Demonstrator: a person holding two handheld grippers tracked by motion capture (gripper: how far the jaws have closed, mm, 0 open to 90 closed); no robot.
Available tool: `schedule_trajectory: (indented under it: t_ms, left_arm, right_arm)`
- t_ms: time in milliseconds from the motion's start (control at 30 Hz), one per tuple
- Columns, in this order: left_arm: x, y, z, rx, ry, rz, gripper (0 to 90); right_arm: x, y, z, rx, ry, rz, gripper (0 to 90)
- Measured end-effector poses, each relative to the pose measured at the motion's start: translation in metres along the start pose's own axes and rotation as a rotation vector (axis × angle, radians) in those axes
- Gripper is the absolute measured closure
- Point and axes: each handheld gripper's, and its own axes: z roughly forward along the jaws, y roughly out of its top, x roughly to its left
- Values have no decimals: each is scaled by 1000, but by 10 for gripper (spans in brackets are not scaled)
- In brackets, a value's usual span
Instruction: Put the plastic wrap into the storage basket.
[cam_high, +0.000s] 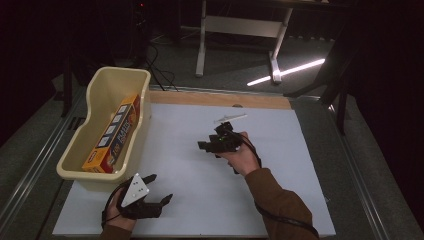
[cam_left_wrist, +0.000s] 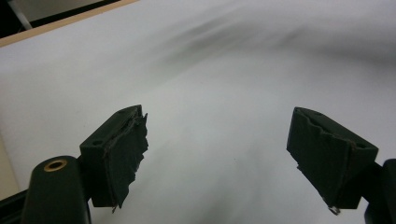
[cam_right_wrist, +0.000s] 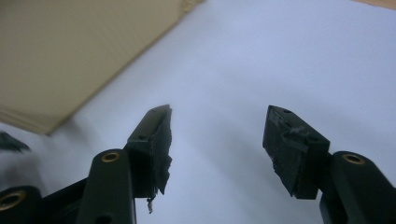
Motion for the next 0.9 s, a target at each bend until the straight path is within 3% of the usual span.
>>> schedule_trajectory:
  t_ms: [267,600,667,800,833,900]
  left_arm:
    - [1,0,1,1,3,-3,199]
    - [1,-1,2,6,5,-8,198]
    - [0,-1,3,7,4,-11,198]
    - [0,0,4,10,1,-6,198]
    - [0,0,4,9,1,-5,199]
    - [1,0,4,7,-1,-10,198]
  right_arm:
    - [-22,-45,-36,-36,-90,-78,406]
    - [-48,-105,-82,-110,-149,-25,370]
    - [-53,-114,-88,-131,-176,-23,355]
    - [-58,-125,-96,-154,-183,-31,329]
    - [-59,-133,-104,-175,-184,-35,268]
    - [-58,-139,-111,-195,-181,-37,234]
